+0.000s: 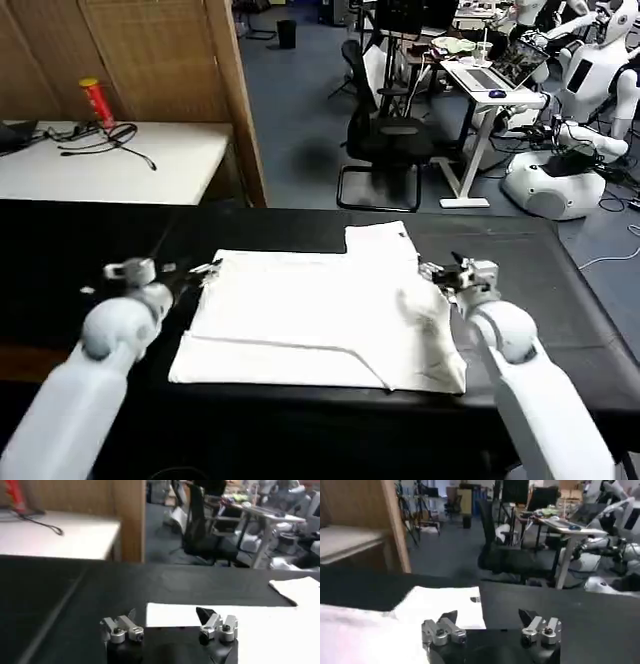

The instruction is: Fold and organize the clothes.

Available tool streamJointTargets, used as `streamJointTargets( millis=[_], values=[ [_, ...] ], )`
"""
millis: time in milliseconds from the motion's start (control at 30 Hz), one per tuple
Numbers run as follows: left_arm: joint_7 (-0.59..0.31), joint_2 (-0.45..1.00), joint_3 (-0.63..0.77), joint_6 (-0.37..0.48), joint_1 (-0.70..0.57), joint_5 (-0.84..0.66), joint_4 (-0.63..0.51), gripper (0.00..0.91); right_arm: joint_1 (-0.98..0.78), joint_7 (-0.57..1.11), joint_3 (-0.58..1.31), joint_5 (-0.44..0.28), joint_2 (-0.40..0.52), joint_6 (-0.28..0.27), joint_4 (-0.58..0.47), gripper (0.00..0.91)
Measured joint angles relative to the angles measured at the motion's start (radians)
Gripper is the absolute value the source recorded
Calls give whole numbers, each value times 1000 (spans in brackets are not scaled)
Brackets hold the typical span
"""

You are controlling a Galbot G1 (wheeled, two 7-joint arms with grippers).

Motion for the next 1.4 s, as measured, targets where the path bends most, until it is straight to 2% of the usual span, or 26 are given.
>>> streamJointTargets(
  millis=[300, 467, 867, 900, 933, 967, 1000, 1033, 1067, 1100, 1133, 1167, 1400],
  values=[
    [-6, -37, 83, 28, -162, -18, 201, 878, 149, 0, -21, -3, 80, -43, -210, 878],
    [12, -36, 108, 33, -192, -18, 247, 878, 204, -31, -27, -53, 122, -51, -300, 878],
    [15, -50, 135, 13, -222, -2, 322, 878, 250, -29, -35, -73, 148, -52, -396, 878],
    [17, -50, 135, 15, -219, -2, 323, 790, 251, -29, -34, -73, 150, -52, -400, 878],
    [18, -50, 136, 17, -217, -2, 325, 751, 252, -29, -34, -73, 152, -52, -402, 848],
    [19, -50, 135, 18, -215, -1, 326, 644, 252, -30, -33, -73, 152, -52, -405, 741],
    [20, -50, 135, 18, -213, -1, 328, 595, 252, -31, -33, -73, 153, -52, -406, 722],
    [22, -51, 135, 19, -211, 0, 329, 517, 252, -32, -33, -73, 155, -52, -408, 644],
    [24, -51, 135, 18, -210, 1, 331, 468, 252, -33, -33, -72, 155, -52, -409, 527],
    [27, -51, 135, 18, -210, 3, 333, 439, 252, -34, -33, -72, 156, -52, -410, 488],
    [28, -52, 135, 17, -209, 6, 335, 419, 252, -34, -32, -72, 157, -51, -410, 439],
    [30, -52, 135, 16, -209, 8, 339, 400, 252, -35, -32, -72, 157, -51, -411, 351],
    [46, -67, 134, -4, -219, 33, 370, 380, 245, -40, -29, -71, 157, -54, -409, 127]
  ],
)
